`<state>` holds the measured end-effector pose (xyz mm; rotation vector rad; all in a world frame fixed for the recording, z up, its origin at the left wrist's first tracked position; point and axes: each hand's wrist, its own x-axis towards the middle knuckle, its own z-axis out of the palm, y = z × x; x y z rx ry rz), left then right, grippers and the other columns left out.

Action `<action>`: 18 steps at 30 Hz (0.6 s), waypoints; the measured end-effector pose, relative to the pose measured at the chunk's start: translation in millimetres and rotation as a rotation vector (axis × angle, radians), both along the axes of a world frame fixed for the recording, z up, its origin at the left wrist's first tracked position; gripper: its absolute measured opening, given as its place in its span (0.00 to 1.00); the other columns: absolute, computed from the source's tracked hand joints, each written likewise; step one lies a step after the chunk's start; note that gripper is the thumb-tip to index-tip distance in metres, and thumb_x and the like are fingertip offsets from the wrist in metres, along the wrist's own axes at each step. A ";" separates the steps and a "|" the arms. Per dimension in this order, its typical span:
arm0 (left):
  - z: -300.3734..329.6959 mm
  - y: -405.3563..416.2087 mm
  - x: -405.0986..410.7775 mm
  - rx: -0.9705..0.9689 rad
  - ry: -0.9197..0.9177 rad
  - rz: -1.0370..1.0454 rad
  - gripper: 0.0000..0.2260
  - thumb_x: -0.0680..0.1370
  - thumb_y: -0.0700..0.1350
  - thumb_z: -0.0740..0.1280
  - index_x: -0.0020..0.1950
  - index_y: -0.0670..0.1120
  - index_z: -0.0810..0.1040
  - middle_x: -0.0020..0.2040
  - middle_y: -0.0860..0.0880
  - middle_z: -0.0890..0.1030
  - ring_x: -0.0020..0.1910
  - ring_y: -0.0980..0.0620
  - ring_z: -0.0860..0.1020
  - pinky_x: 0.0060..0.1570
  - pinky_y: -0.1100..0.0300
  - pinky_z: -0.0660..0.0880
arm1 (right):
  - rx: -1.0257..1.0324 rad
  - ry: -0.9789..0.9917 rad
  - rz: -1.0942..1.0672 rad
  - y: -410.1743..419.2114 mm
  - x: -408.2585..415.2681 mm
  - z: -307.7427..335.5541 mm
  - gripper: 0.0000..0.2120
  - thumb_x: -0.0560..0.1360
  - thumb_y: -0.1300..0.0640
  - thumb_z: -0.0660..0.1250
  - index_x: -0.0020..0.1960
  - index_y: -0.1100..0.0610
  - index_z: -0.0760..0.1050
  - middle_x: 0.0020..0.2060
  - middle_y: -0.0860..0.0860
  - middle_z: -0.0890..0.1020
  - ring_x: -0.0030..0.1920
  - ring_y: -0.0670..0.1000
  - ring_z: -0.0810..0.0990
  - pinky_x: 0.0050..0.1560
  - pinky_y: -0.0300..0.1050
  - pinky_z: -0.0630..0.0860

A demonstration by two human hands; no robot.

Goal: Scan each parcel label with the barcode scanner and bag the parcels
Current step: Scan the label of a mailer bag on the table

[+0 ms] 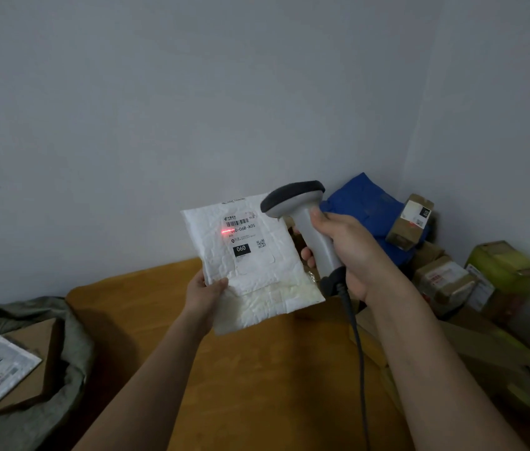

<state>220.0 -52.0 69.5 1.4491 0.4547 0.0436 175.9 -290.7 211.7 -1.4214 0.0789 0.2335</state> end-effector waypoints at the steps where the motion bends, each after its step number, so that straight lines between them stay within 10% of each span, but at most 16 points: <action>1: -1.1 -0.2 -0.1 -0.005 0.004 0.006 0.11 0.77 0.31 0.66 0.53 0.44 0.79 0.53 0.40 0.83 0.50 0.39 0.81 0.54 0.41 0.78 | 0.002 -0.011 0.011 0.3 -3.0 3.6 0.17 0.82 0.47 0.60 0.56 0.61 0.76 0.40 0.57 0.78 0.30 0.47 0.77 0.36 0.44 0.74; 18: -12.9 -7.4 -14.5 -0.062 0.052 0.143 0.11 0.77 0.30 0.65 0.55 0.42 0.78 0.52 0.40 0.82 0.46 0.42 0.81 0.43 0.52 0.78 | -0.011 -0.010 0.025 -15.6 -13.0 21.4 0.19 0.82 0.47 0.58 0.60 0.61 0.75 0.38 0.54 0.77 0.26 0.44 0.76 0.27 0.38 0.73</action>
